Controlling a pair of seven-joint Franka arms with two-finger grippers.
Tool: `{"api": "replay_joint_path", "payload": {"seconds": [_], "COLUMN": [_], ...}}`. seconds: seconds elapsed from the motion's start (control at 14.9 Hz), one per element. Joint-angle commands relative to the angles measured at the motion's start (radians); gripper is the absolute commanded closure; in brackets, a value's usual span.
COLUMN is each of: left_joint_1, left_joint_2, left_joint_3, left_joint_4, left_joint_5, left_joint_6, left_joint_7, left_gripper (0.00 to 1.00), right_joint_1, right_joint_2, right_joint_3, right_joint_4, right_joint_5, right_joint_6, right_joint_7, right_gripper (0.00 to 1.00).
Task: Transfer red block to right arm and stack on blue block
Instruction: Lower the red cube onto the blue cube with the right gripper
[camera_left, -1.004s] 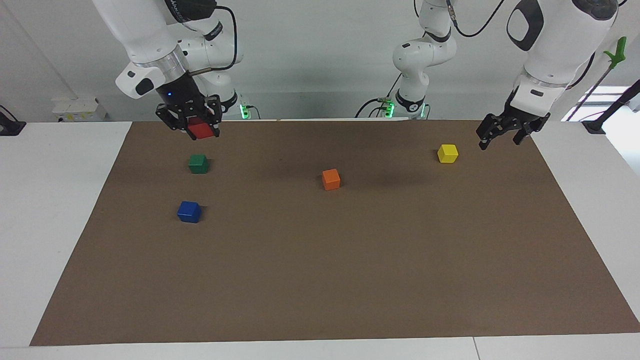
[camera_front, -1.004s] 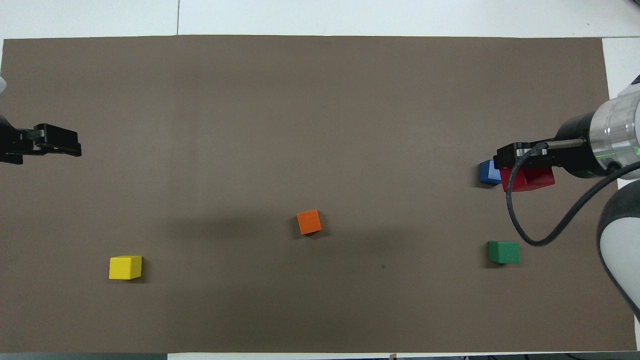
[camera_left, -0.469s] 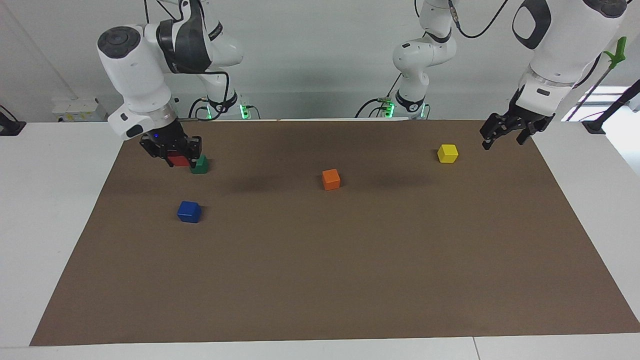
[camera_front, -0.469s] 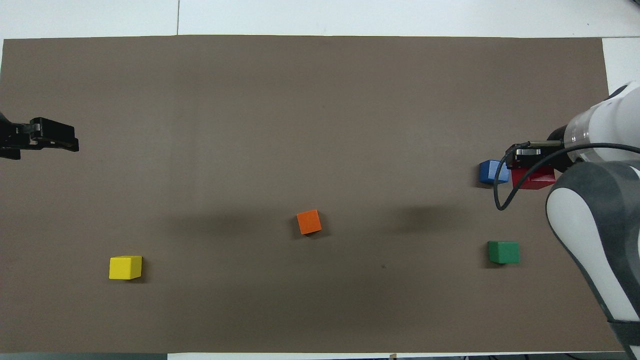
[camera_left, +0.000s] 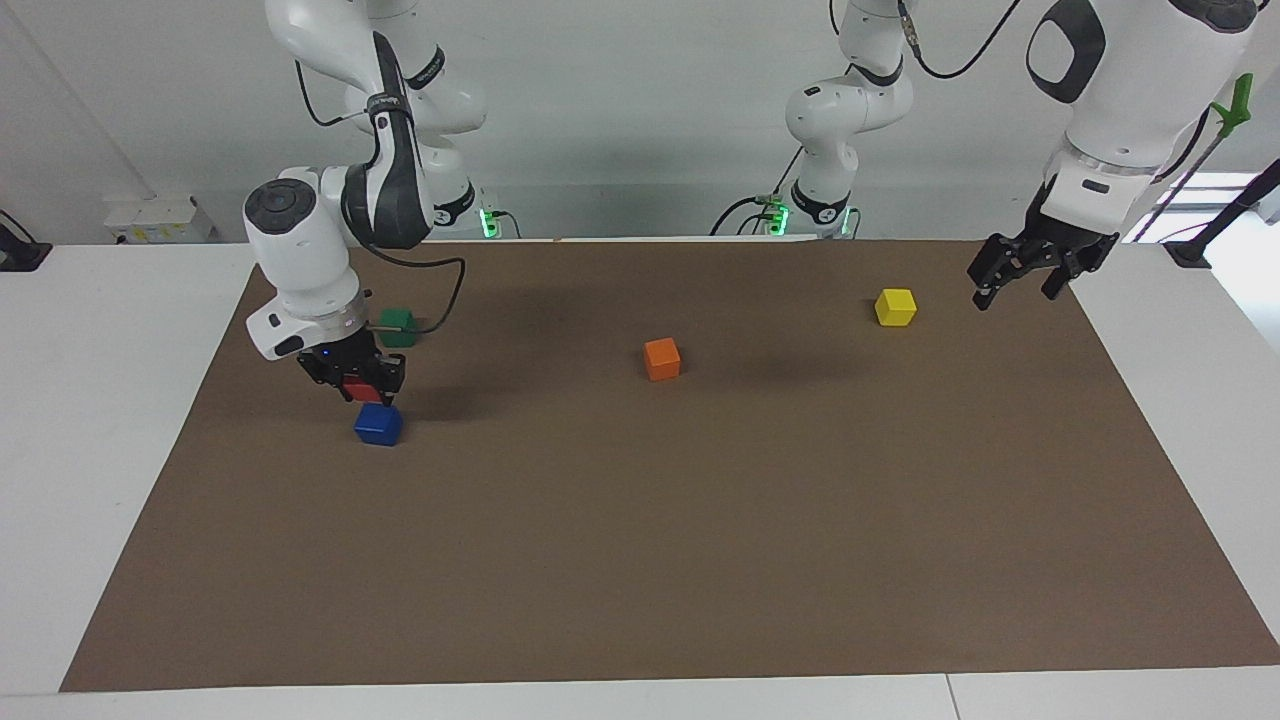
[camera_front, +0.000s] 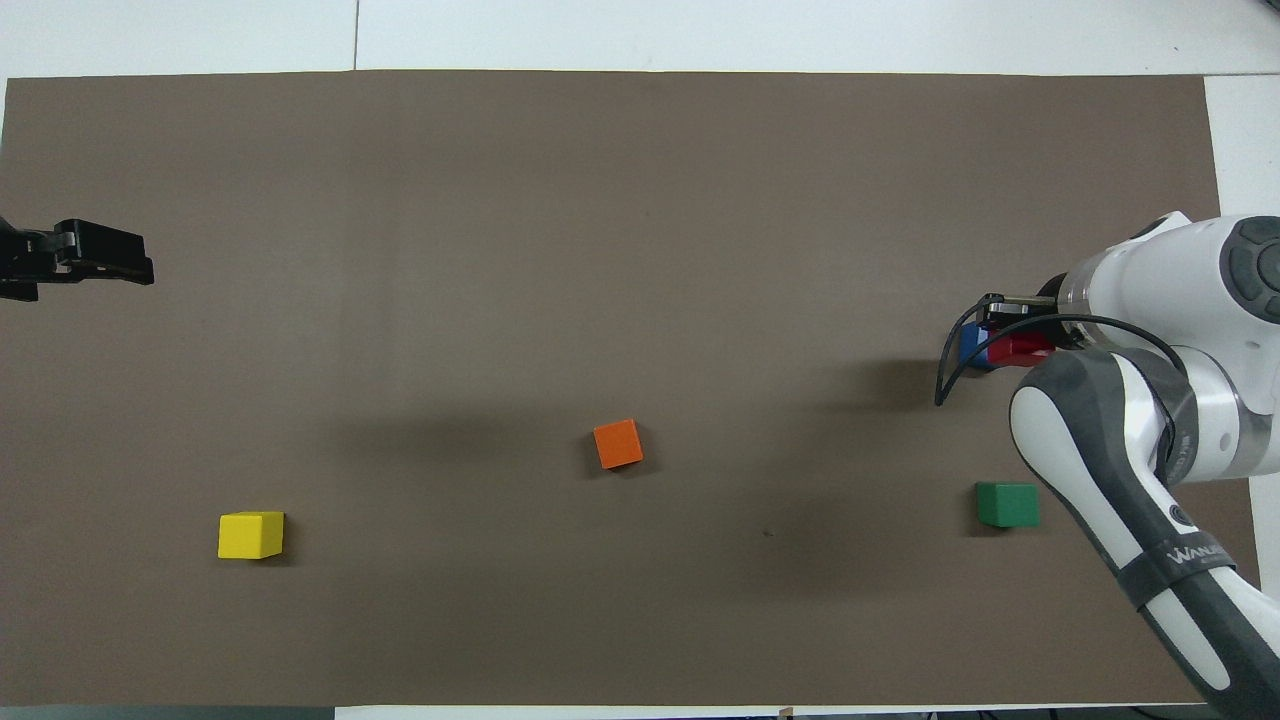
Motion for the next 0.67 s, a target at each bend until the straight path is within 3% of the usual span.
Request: {"api": "replay_joint_path", "payload": {"seconds": [0.0, 0.6], "left_joint_1": [-0.125, -0.127], "left_joint_2": [-0.017, -0.017], "left_joint_3": [0.119, 0.121], "left_joint_4": [-0.011, 0.015], "left_joint_5": [0.020, -0.046], "left_joint_6": [-0.019, -0.100], "left_joint_7": [0.008, 0.014], "left_gripper": [0.00, 0.00], "right_joint_1": [-0.045, -0.045], "right_joint_2": [0.040, 0.100], "right_joint_3": [0.011, 0.012], "right_joint_4": [-0.029, -0.029], "right_joint_5": [-0.029, -0.029], "right_joint_6": [0.098, 0.174], "right_joint_7": [0.029, 0.072], "right_gripper": [1.00, 1.00]}}
